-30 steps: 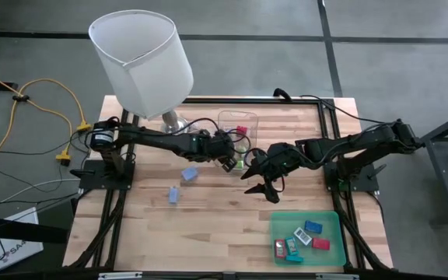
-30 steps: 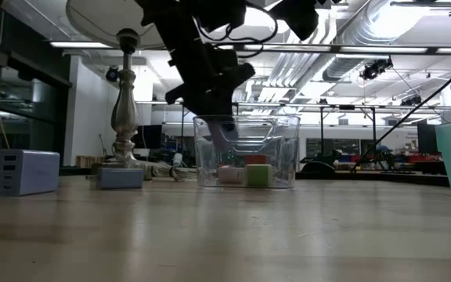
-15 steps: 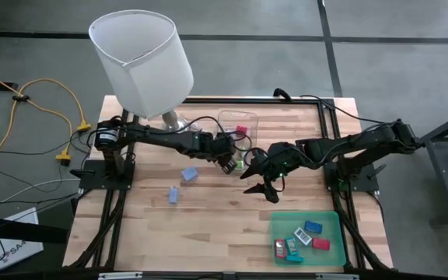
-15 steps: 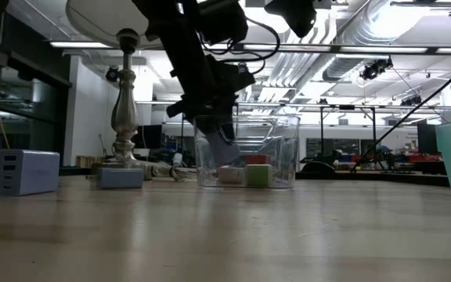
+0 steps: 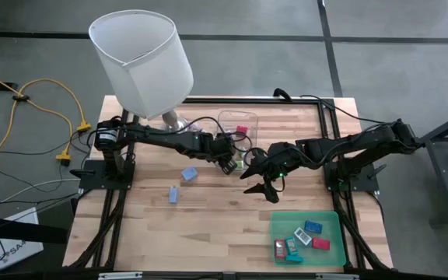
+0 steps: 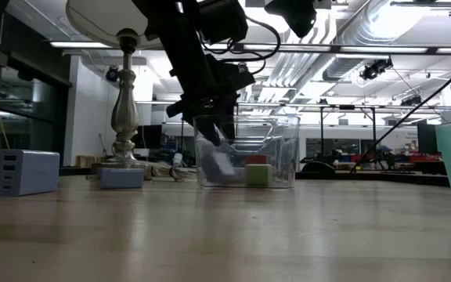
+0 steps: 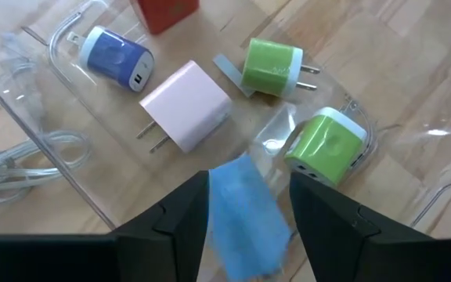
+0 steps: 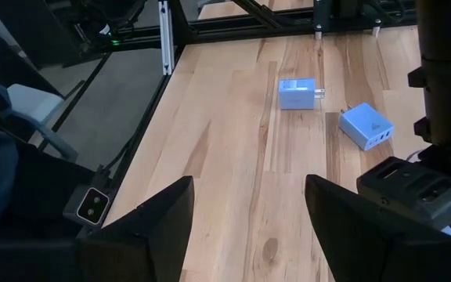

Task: Pick & Place Office items
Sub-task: Put the bottom light blue charger adapter into the transparent bin

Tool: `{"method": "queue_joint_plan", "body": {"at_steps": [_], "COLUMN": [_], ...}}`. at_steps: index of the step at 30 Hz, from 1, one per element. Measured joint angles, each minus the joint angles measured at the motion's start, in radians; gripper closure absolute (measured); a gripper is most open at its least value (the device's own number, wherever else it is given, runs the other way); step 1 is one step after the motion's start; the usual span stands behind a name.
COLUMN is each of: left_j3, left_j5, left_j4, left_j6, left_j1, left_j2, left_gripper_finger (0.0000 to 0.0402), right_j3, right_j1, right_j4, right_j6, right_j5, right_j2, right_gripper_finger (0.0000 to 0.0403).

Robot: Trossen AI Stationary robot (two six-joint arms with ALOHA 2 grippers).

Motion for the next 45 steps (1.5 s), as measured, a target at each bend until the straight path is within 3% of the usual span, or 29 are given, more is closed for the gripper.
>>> {"method": "queue_joint_plan", "body": {"at_steps": [15,25,36,45], "left_j3": [0.000,0.000,0.000,0.001], "left_j5": [0.000,-0.057,-0.240,-0.378], "left_j4": [0.002,0.051,-0.055,-0.245], "left_j6": [0.001,0.075,0.043,-0.195], "left_j1": [-0.004,-0.024,-0.140,-0.291], "left_j2": [0.000,-0.035,-0.145,-0.166], "left_gripper_finger": [0.0226,0.0226,0.0226,0.0226], "right_j3": [0.000,0.000,-0.001,-0.001], "right_j1": [0.000,0.000,0.000,0.000], "right_j4": [0.000,0.000,0.001,0.008], "right_j6": [0.000,0.000,0.000,0.000], "right_j5": [0.000,0.000,0.000,0.000], "right_j2": [0.000,0.000,0.000,0.000], "right_gripper_finger": [0.0171,0.0171,0.0171,0.0171]}}
